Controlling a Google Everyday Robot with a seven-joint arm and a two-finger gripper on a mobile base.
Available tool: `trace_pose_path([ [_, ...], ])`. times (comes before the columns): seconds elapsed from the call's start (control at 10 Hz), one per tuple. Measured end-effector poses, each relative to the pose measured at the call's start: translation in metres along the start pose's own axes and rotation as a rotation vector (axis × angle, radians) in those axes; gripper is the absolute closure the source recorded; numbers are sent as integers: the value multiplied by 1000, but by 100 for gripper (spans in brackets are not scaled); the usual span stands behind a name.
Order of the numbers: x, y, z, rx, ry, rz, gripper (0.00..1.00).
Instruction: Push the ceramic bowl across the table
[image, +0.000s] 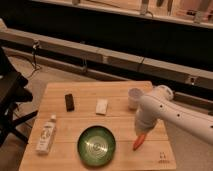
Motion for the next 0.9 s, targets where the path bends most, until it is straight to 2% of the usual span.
trace_pose_path([
  [0.9, -10, 5, 19, -10, -17, -35, 98],
])
